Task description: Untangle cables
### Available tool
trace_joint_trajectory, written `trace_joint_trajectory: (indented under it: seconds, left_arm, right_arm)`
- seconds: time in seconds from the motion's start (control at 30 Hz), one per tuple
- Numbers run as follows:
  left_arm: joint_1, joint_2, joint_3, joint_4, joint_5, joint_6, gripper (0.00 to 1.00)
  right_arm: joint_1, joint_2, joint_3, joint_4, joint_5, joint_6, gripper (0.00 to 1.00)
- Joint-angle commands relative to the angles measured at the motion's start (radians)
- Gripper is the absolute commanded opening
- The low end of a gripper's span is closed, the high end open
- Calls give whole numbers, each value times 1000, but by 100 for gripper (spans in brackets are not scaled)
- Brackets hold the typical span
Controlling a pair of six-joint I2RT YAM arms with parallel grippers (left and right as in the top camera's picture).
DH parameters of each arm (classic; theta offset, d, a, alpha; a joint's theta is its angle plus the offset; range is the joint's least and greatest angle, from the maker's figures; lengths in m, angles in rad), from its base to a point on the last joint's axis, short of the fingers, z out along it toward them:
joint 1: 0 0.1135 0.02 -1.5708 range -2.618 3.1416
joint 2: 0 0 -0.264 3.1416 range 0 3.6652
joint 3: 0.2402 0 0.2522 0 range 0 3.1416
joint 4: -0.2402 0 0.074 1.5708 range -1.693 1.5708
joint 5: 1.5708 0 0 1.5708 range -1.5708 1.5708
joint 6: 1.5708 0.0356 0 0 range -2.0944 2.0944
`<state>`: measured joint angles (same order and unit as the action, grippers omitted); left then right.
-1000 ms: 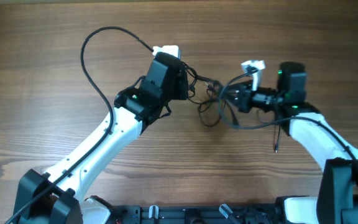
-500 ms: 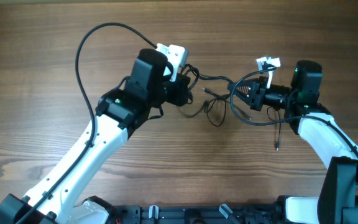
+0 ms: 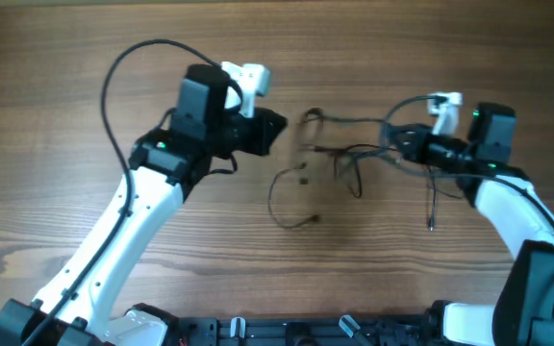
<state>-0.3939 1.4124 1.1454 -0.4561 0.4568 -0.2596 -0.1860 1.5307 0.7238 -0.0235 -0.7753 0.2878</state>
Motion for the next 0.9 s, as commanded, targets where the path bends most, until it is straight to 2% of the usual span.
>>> trace_joint_trajectory:
  seconds: [0.0,0.1,0.2,0.33,0.43,0.53,0.63,0.67,0.77,0.87]
  left_arm:
    - [33,-25,14,2,-27,-18,19]
    - [33,-25,14,2,-27,-20,19]
    - [31,-24,14,2,-27,-99,21]
    - [17,-12,12,2,-28,-150,43]
    - [7,15,12,11,-27,-152,52]
    - [7,43,12,55,-27,-179,57]
    - [7,70,12,115,-27,-179,72]
    - [7,78,12,130,-28,-179,82]
    - [7,102,12,144,-35,-176,87]
    - [7,122,12,146,-35,-175,88]
  right_arm:
    - [-58,8,3,-9,244,79,4]
    - [-58,8,3,1,230,78,4]
    - [-58,8,3,16,151,54,4]
    - [-57,8,3,152,-280,-134,4]
    - [-46,8,3,352,-599,-142,4]
    - [-29,8,3,546,-698,-24,4]
    - [-18,8,3,850,-770,197,4]
    - [-12,8,3,1012,-775,342,4]
    - [21,8,3,1305,-775,562,4]
    - [55,8,3,1374,-777,631,4]
